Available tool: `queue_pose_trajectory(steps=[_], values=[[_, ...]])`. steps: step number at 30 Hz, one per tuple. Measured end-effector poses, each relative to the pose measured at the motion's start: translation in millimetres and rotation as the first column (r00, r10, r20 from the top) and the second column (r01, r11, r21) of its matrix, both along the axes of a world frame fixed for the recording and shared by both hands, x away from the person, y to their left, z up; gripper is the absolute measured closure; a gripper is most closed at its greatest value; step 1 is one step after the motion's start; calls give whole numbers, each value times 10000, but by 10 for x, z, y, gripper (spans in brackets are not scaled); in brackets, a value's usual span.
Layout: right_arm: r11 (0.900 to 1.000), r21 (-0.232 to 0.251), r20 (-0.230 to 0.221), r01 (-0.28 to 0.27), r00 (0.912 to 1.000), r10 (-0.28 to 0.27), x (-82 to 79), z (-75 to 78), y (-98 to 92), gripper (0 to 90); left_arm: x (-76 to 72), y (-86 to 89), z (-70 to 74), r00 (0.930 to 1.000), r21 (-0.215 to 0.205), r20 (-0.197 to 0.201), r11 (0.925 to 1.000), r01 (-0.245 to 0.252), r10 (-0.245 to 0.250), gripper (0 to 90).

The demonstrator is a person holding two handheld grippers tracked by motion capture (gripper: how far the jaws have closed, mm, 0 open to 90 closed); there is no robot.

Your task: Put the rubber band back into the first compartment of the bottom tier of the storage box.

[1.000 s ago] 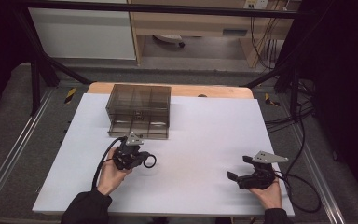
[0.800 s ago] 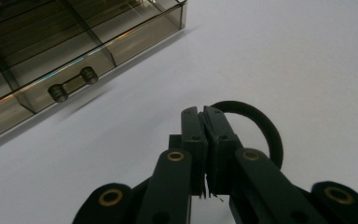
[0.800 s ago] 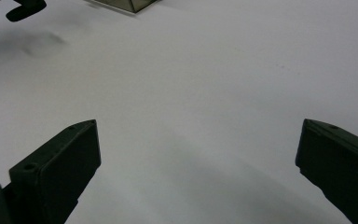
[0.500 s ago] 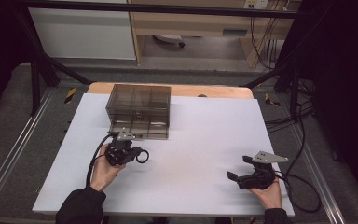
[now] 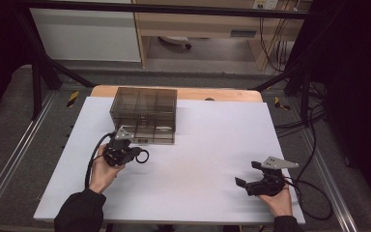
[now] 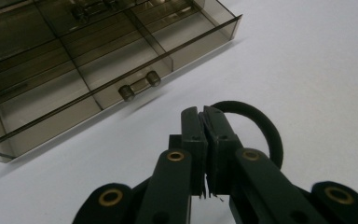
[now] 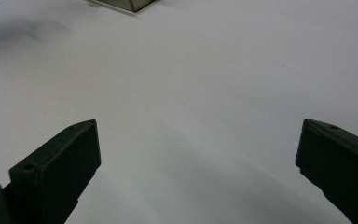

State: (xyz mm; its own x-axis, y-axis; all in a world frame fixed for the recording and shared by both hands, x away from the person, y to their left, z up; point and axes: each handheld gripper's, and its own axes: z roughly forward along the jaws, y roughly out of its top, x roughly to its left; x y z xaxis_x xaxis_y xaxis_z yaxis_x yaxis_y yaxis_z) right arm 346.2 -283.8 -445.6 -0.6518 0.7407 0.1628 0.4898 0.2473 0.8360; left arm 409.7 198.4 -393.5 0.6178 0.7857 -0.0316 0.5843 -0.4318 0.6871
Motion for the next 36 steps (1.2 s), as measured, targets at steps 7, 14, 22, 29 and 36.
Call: queue_pose_trajectory(steps=[7, 14, 22, 29, 36], values=[[10000, 6, -23, 10, 10000, -10, 0, -2, 4, 6, 43, 43, 10, 9999, 58, 6, 9999, -108, 108, 871], [10000, -3, -7, -4, 10000, 4, 1, -1, 0, 6, 95, 98, 40, 9995, 21, 40, 9995, -304, 304, 870], [10000, -7, -16, -8, 10000, 8, 0, -1, 0, 6, 175, 179, 79, 9981, -5, 12, 9981, -614, 614, 870], [10000, -6, -9, -5, 10000, 5, 1, -2, 1, 6, 230, 215, 118, 9970, 55, 95, 9970, -769, 768, 870], [10000, 1, -17, -15, 10000, 15, 0, -1, 1, 6, 293, 258, 128, 9952, 45, 120, 9952, -975, 975, 870]])
